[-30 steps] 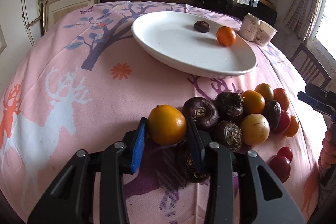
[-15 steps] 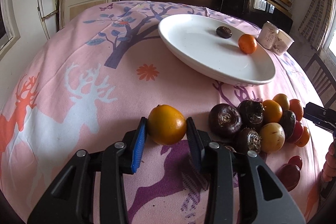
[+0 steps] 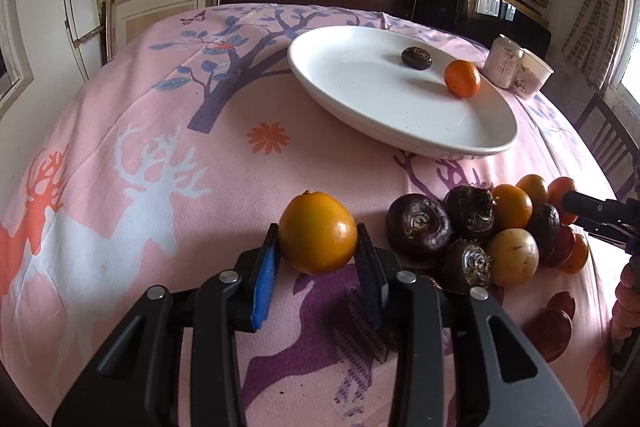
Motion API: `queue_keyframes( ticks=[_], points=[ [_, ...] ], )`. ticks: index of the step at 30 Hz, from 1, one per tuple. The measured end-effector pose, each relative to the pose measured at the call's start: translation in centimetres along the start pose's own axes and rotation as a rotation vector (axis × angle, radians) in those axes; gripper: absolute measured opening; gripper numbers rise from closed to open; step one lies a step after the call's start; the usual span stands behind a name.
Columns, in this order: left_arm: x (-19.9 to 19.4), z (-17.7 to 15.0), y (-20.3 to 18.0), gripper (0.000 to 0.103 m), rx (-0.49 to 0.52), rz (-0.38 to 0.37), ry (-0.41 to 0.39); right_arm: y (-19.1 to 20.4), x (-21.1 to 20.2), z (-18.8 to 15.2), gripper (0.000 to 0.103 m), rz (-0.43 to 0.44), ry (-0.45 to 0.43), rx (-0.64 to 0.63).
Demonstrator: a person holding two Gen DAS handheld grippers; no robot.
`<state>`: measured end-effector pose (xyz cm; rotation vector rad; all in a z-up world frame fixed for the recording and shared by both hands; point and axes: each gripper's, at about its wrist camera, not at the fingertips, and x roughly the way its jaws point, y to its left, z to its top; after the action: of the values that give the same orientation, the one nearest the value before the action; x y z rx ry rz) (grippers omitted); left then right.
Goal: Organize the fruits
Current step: 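Lower both held fruits onto the white plate and open both tools, then grasp a dark brown fruit with the left tool while the right tool grasps a yellow fruit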
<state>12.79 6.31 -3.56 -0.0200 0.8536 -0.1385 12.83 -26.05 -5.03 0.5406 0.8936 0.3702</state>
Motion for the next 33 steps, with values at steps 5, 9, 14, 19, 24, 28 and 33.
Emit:
queue_keyframes(
  ticks=[5, 9, 14, 19, 24, 28, 33],
  points=[
    [-2.7, 1.6, -0.4, 0.036, -0.013, -0.019, -0.097, 0.7, -2.3, 0.7, 0.044, -0.039, -0.117, -0.040],
    [-3.2, 5.1, -1.8, 0.036, 0.003, -0.039, -0.124, 2.5, -2.6, 3.1, 0.044, -0.012, -0.145, -0.075],
    [-0.4, 8.8, -4.0, 0.036, 0.017, -0.049, -0.111, 5.8, 0.8, 6.1, 0.044, -0.003, -0.113, -0.123],
    [3.4, 9.4, -4.4, 0.036, 0.008, -0.071, -0.049, 7.3, 4.6, 7.6, 0.045, -0.057, -0.085, -0.182],
    [4.5, 8.8, -4.1, 0.055, 0.028, -0.052, -0.033, 6.5, 4.8, 7.6, 0.056, -0.090, -0.113, -0.193],
    [3.1, 8.4, -3.7, 0.062, 0.022, -0.066, -0.058, 6.2, 3.4, 7.3, 0.056, -0.059, -0.137, -0.172],
    [1.8, 7.1, -3.0, 0.071, 0.015, -0.020, -0.079, 5.0, 1.7, 5.7, 0.059, -0.065, -0.142, -0.148]
  ],
)
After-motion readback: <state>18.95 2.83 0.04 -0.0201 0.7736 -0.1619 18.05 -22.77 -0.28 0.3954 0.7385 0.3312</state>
